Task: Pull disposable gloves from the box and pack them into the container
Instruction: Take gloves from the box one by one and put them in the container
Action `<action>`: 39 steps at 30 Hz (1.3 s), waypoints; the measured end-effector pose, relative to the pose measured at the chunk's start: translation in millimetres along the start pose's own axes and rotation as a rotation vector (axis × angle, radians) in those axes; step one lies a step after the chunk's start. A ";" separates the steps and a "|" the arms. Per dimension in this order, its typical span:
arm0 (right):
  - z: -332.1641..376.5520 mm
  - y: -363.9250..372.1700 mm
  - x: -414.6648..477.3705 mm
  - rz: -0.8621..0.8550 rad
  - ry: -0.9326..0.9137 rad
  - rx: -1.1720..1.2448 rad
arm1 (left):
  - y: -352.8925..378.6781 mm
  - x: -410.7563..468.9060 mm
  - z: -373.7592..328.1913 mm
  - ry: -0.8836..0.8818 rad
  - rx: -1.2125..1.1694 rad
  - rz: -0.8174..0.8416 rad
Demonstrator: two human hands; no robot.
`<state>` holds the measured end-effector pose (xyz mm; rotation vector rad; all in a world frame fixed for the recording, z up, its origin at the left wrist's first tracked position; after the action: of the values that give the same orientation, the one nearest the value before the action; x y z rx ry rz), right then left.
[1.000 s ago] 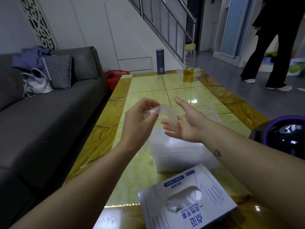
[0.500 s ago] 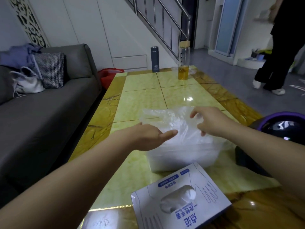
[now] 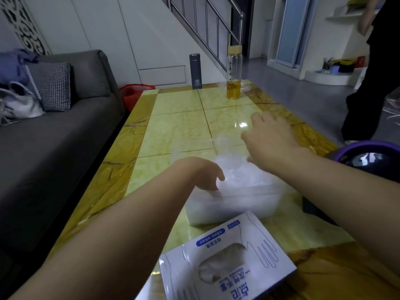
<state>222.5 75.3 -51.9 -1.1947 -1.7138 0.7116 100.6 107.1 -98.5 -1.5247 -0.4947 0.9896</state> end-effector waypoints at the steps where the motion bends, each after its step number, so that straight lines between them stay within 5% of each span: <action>1: 1.9 -4.9 4.0 -0.099 -0.030 -0.004 | 0.8 2.1 0.2 -0.005 0.012 0.007; 3: 11.2 1.9 7.2 -0.064 -0.061 0.179 | 4.8 7.8 -0.1 -0.017 0.004 0.027; 8: 42.1 83.0 4.8 0.556 -0.066 0.491 | 24.6 20.5 3.3 -0.101 -0.122 0.082; 16: 36.7 104.3 11.8 0.749 -0.166 0.413 | 33.0 32.5 11.1 -0.265 -0.053 0.079; 23: 40.2 86.4 4.2 0.692 -0.082 0.472 | 7.7 4.0 6.5 -0.113 -0.018 0.007; 25: 31.5 62.7 -2.2 0.540 -0.092 0.417 | -9.6 -13.4 8.8 -0.080 -0.166 -0.218; 29: 17.4 -8.5 -24.2 -0.066 -0.038 0.586 | -25.5 -67.6 10.4 0.086 -0.473 -0.814; 31: 22.2 -33.1 -44.2 -0.201 -0.143 0.720 | -14.3 -94.5 5.7 0.204 -0.502 -0.940; 34: 42.9 -33.6 -83.7 0.022 -0.374 0.731 | 19.7 -124.5 -1.6 0.240 -0.388 -0.819; 39: 64.9 9.2 -119.5 0.247 -0.607 0.484 | 77.6 -148.6 -18.1 0.169 -0.094 -0.359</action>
<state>182.8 -30.0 -128.8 -0.8974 -1.7195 1.6671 16.5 -36.1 -127.7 -1.5195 -0.6735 0.5619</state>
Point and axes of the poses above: each hand's wrist, its own x-axis towards the middle knuckle, its own y-axis out of the palm, z = x × y, the point moved 3 cm from there along x, towards the middle knuckle, and after that the axes turned 14 degrees about -z, right-handed, at the moved point
